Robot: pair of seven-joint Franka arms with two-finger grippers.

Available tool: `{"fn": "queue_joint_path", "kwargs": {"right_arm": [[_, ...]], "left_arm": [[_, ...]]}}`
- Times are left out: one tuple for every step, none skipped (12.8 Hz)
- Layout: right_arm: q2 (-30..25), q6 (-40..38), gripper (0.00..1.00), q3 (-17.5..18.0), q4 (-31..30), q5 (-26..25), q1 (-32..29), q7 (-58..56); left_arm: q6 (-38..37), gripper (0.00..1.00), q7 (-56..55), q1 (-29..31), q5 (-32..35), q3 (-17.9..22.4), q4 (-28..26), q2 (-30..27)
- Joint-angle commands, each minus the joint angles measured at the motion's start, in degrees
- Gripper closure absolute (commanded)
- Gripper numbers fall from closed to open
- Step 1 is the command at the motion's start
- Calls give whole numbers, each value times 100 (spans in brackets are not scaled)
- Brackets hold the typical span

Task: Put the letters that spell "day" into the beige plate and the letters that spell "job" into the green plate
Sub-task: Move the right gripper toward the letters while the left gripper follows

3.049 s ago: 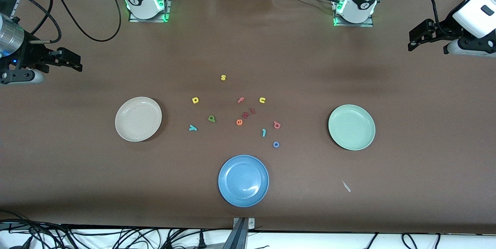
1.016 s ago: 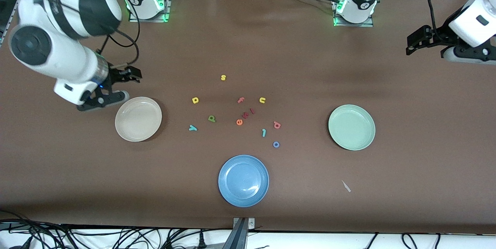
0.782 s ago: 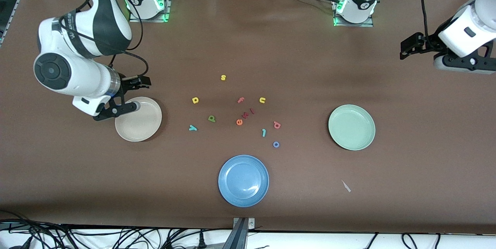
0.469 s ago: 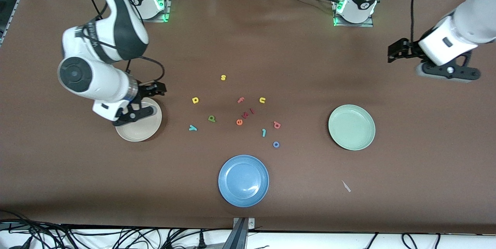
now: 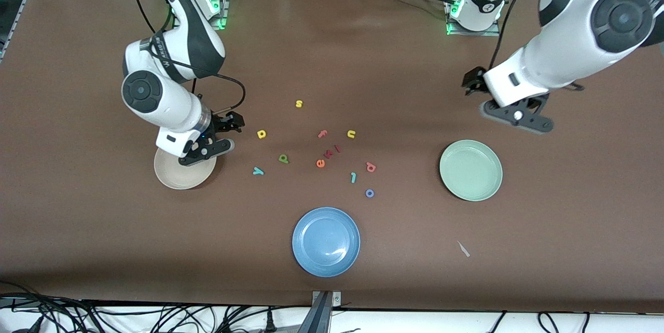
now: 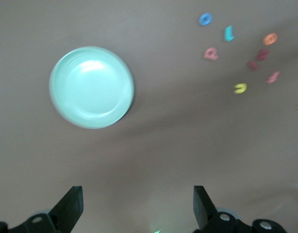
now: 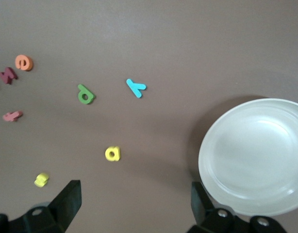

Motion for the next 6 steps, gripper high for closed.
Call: {"fn": "queue_joint_path", "kwargs": {"right_arm": [[-508, 849, 0, 174, -1160, 25, -38, 10], [-429, 814, 0, 174, -1152, 25, -38, -7], [-332, 718, 0, 174, -1082, 16, -3, -42], [-218, 543, 0, 174, -959, -45, 58, -51], [-78, 315, 0, 174, -802, -219, 111, -86], [-7, 182, 0, 174, -635, -508, 138, -113]], "left_arm": [[354, 0, 87, -3, -330, 6, 396, 496], [408, 0, 0, -20, -296, 6, 396, 593], [417, 0, -1, -107, -269, 14, 396, 681], [557, 0, -10, -100, -278, 32, 396, 795], [967, 0, -27, -91, -278, 32, 387, 857], [1215, 0, -210, -82, -278, 32, 361, 927]]}}
